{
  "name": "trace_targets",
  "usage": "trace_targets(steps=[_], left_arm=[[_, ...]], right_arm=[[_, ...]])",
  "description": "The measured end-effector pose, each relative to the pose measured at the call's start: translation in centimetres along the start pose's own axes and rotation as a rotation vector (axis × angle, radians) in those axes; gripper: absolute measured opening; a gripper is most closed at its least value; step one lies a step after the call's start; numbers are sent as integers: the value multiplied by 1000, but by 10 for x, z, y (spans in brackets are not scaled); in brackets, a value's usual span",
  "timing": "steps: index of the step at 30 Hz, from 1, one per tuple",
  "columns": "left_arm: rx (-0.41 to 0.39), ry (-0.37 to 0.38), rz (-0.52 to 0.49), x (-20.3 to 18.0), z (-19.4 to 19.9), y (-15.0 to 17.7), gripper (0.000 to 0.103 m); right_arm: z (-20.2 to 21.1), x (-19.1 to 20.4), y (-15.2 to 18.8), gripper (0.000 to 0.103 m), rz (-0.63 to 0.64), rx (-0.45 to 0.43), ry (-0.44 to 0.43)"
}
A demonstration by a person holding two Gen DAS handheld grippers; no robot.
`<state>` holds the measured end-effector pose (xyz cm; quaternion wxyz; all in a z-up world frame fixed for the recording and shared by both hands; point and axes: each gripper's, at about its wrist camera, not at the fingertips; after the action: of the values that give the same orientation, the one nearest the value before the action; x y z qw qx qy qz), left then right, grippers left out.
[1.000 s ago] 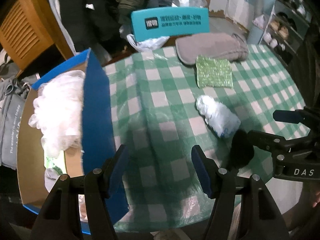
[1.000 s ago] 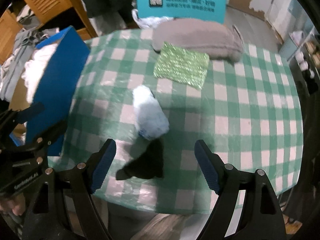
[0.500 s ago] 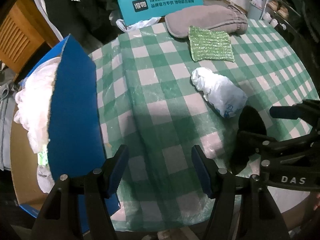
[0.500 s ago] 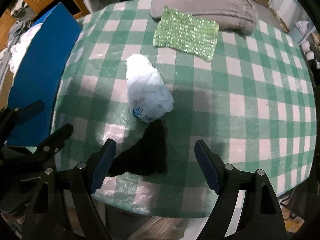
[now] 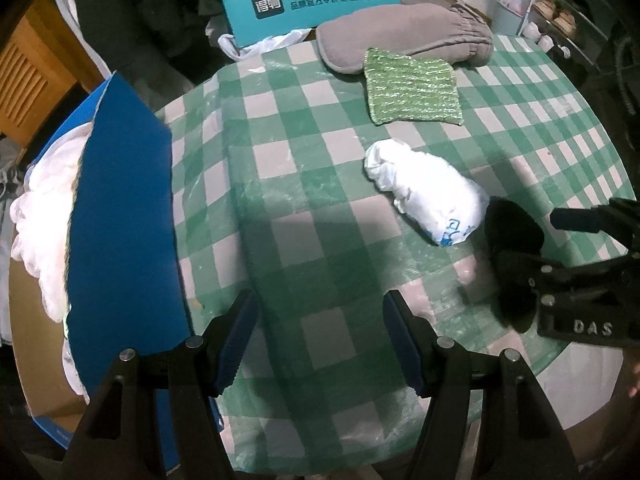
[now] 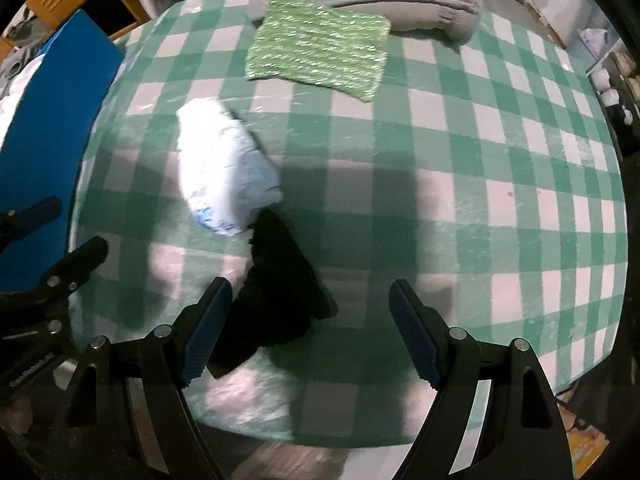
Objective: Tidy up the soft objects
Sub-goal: 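Close the right gripper on the black sock and lift it, then close the left gripper on the white rolled cloth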
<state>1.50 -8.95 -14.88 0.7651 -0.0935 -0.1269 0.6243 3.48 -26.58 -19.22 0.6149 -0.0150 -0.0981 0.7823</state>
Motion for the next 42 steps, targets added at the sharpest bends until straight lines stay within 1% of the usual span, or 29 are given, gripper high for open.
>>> trace_targets(steps=[6, 12, 15, 16, 17, 18, 19, 20, 23, 25, 26, 27, 31, 36, 37, 39, 41, 42], left_arm=[[9, 9, 0, -6, -7, -6, 71], [26, 31, 22, -11, -12, -14, 72], [28, 39, 29, -13, -14, -16, 76], [29, 40, 31, -14, -15, -17, 76], [30, 40, 32, -14, -16, -18, 76], [32, 41, 34, -15, -16, -18, 77], [38, 44, 37, -15, -18, -19, 77], [41, 47, 39, -16, -19, -20, 77], [42, 58, 48, -19, -20, -23, 81], [41, 70, 50, -22, -20, -26, 83], [42, 75, 50, -25, -21, -28, 87], [41, 83, 52, -27, -21, -30, 87], [46, 124, 65, -36, -23, -37, 88], [46, 153, 93, -40, -24, -46, 88], [51, 165, 107, -40, -26, -49, 88], [58, 179, 129, -42, -29, -54, 88], [53, 180, 144, -44, -32, -58, 88], [49, 176, 148, -45, -34, -59, 88]], right_arm=[[-11, -23, 0, 81, -23, 21, 5], [-10, -39, -4, 81, -47, -11, -2], [-12, -39, -5, 81, -48, -20, -14], [-15, -40, -4, 78, -48, -9, -12], [-17, -40, -3, 69, -49, -1, -14], [-19, -40, -5, 67, -50, -2, -16], [-18, -37, -7, 59, -48, -12, -7], [-18, -38, -7, 48, -46, -14, -12], [-19, -41, -8, 39, -59, -24, -10], [-16, -41, -8, 36, -75, -38, -1], [-15, -47, -10, 36, -81, -44, 2], [-14, -51, -11, 36, -87, -50, 1], [-11, -59, -15, 36, -102, -60, 0], [-9, -72, -22, 36, -105, -71, -8], [-9, -73, -27, 36, -107, -72, -10], [-7, -65, -21, 36, -113, -74, -15], [-4, -75, -20, 36, -120, -75, -20], [-6, -70, -20, 36, -122, -77, -22]])
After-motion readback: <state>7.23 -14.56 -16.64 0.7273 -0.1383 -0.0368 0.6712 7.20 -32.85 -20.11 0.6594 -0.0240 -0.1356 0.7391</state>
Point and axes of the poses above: each gripper's, at about its wrist camera, not at the fingertips, and z roughly against the way its jaws point, x to its left, y to its underside, and after that the axes turned 8 degrees about z, right-handed
